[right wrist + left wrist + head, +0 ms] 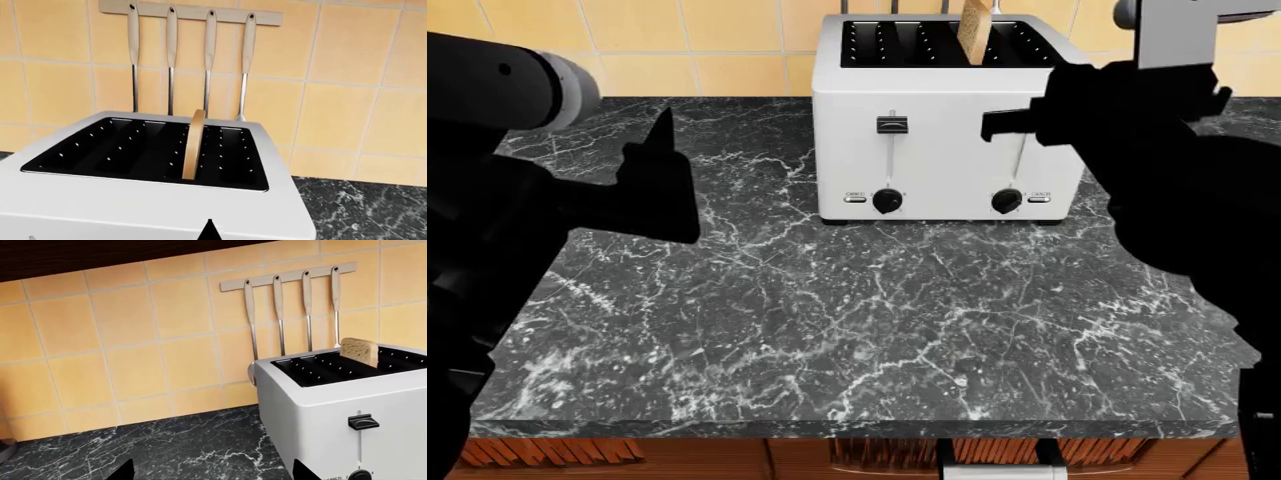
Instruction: Push down the lever of the toaster to turn it on.
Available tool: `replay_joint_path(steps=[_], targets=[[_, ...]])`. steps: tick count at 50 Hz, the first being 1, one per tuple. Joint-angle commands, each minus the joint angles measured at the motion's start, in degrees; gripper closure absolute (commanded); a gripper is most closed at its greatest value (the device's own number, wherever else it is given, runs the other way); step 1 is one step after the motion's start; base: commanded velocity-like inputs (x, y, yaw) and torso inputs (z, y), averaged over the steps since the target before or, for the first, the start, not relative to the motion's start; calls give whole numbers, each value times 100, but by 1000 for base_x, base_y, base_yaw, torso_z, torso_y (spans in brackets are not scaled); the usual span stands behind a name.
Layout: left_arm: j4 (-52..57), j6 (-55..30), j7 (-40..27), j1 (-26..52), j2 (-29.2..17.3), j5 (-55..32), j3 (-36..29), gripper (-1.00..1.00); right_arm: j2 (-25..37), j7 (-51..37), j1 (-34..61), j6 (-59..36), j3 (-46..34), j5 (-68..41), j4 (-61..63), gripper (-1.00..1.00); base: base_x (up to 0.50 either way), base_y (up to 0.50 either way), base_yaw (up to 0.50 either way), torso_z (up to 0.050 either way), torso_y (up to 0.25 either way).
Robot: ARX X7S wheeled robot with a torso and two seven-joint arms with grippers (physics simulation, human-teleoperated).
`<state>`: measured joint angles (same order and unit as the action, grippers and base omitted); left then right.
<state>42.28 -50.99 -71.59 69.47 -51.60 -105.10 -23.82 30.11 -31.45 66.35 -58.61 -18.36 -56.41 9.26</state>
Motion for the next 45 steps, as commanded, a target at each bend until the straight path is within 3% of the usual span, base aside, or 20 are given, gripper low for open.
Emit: replay_joint_path(steps=[1,45], targets=[[105,83,92,-230,-59,169,52,-100,-48,53,107,31,-74,54,-115,100,0,0,0,0,0],[2,61,27,40,-130,-59,-29,-100,-213,520,217,606,-442,607,-1092,100,0,0,0,0,0]])
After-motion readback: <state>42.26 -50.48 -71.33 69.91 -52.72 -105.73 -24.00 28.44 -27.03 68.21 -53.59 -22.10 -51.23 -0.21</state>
